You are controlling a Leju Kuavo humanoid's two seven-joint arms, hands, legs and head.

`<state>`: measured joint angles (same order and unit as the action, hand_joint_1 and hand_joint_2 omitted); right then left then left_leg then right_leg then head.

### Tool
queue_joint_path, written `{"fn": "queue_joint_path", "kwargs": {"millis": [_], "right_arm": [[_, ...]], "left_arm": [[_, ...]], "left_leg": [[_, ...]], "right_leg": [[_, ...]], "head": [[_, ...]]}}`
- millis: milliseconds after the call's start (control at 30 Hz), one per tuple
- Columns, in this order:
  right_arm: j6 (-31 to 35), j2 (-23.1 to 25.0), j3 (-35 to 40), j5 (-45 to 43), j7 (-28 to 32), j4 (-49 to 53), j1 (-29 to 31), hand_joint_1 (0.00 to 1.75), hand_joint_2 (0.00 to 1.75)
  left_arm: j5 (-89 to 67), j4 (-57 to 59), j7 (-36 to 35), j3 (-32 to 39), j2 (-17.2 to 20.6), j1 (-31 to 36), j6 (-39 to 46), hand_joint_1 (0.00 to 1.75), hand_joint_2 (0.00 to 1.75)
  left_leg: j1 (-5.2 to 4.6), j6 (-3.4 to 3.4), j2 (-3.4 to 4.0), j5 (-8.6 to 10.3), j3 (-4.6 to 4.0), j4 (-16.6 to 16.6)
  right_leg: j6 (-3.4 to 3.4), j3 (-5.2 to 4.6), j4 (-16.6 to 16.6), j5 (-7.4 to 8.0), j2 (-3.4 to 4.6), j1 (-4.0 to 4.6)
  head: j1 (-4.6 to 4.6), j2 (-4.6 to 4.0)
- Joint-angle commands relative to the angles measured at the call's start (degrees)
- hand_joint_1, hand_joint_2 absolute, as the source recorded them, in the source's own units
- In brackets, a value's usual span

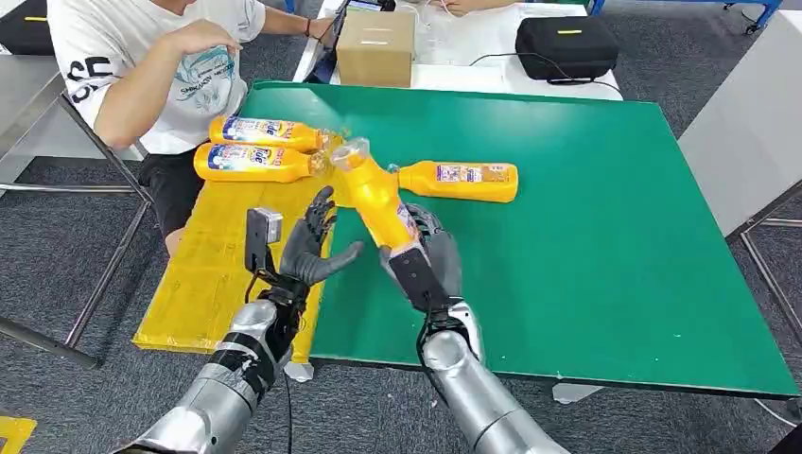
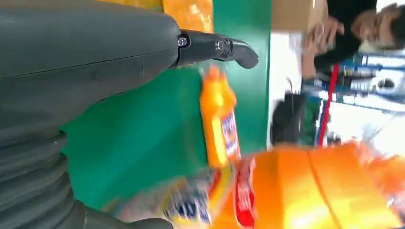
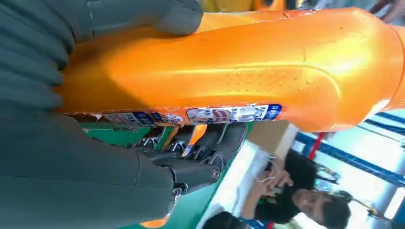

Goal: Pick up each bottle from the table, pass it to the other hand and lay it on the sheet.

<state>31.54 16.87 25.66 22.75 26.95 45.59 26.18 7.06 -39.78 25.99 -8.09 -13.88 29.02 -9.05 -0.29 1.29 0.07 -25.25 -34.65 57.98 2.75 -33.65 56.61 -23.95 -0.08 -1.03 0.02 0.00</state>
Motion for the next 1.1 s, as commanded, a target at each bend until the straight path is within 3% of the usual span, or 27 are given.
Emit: {"fn": "queue_joint_path", "kwargs": {"millis": [33,433,600,633,667,833,867,1000,1033,1067,1100], "right_arm": [[0.55,1.13,6.59,1.62,1.53,-6.32,3.72,1.75,1.75],[-3.6,1.97,13.69,6.11,-2.22,-10.98,4.84,1.75,1.75],[-5.36,2.2,15.73,7.68,-4.09,-13.65,5.65,1.75,1.75],[-5.73,2.19,15.73,7.57,-4.15,-13.73,5.7,1.75,1.75],[-6.4,2.11,15.45,7.04,-3.97,-13.83,5.72,1.75,1.75],[-7.0,1.97,15.29,6.65,-3.8,-13.84,5.73,1.75,1.75],[-7.42,1.99,15.21,6.42,-3.66,-13.75,5.72,1.75,1.75],[-5.8,1.67,13.78,5.52,-3.52,-12.55,5.1,1.75,1.75],[-5.25,1.56,13.63,5.56,-3.5,-12.3,4.96,0.4,1.75],[-5.25,1.41,13.05,5.05,-3.44,-11.55,4.57,0.0,1.75],[-5.38,1.23,12.63,4.63,-3.3,-11.07,4.35,0.0,1.75]], "left_arm": [[4.01,0.46,-1.46,-6.5,-0.53,3.11,-2.71,0.0,1.75],[6.96,-4.4,-1.68,-8.88,-0.09,1.92,-3.64,0.0,1.75],[9.44,-6.14,-2.17,-9.06,0.53,1.13,-6.11,0.0,1.75],[9.9,-6.2,-2.3,-8.93,0.6,1.08,-6.69,0.14,1.75],[10.9,-6.16,-2.79,-8.64,0.7,1.02,-7.54,0.75,1.75],[12.58,-6.36,-2.62,-8.27,0.98,0.69,-10.03,0.75,1.75],[12.63,-6.51,-2.5,-8.22,1.01,0.58,-9.96,1.75,1.75],[12.39,-7.51,-2.12,-7.52,1.05,0.05,-7.55,1.75,1.75],[12.48,-7.52,-2.11,-7.32,1.11,-0.1,-7.38,1.75,1.75],[12.43,-7.65,-2.08,-7.01,1.16,-0.32,-6.72,1.75,1.75],[12.4,-7.52,-1.96,-6.94,1.3,-0.34,-6.74,1.75,1.75]], "left_leg": [[0.11,-0.1,-0.02,-0.08,0.15,0.04],[0.05,-0.06,0.06,-0.04,0.02,0.01],[0.21,-0.17,-0.08,-0.15,0.33,0.04],[0.1,-0.1,0.07,-0.1,0.2,-0.01],[0.14,-0.11,0.08,-0.12,0.17,0.03],[0.14,-0.12,-0.12,-0.08,0.11,0.02],[0.09,-0.08,-0.06,-0.05,0.02,0.04],[0.13,-0.1,-0.08,-0.06,0.07,0.03],[0.14,-0.12,-0.15,-0.07,0.13,0.02],[0.11,-0.09,-0.12,-0.05,0.05,0.04],[0.06,-0.05,-0.08,-0.01,-0.02,-0.01]], "right_leg": [[-0.13,0.2,-0.02,-0.07,-0.01,0.11],[-0.07,0.0,0.0,-0.01,0.07,0.06],[-0.23,0.39,-0.05,-0.13,-0.06,0.22],[-0.13,0.19,-0.06,-0.05,0.08,0.1],[-0.14,0.19,-0.05,-0.06,0.09,0.15],[-0.14,0.16,-0.03,-0.1,-0.12,0.14],[-0.1,0.04,0.0,-0.06,-0.06,0.09],[-0.12,0.11,-0.05,-0.07,-0.09,0.13],[-0.15,0.19,-0.05,-0.09,-0.15,0.15],[-0.11,0.09,-0.03,-0.08,-0.13,0.12],[-0.06,-0.02,-0.04,-0.03,-0.1,0.07]], "head": [[-0.02,0.0],[-0.02,0.0],[0.0,0.0],[-0.02,0.0],[0.0,0.0],[-0.02,0.0],[-0.02,0.0],[0.0,0.0],[0.0,0.0],[-0.02,0.0],[-0.02,0.0]]}}
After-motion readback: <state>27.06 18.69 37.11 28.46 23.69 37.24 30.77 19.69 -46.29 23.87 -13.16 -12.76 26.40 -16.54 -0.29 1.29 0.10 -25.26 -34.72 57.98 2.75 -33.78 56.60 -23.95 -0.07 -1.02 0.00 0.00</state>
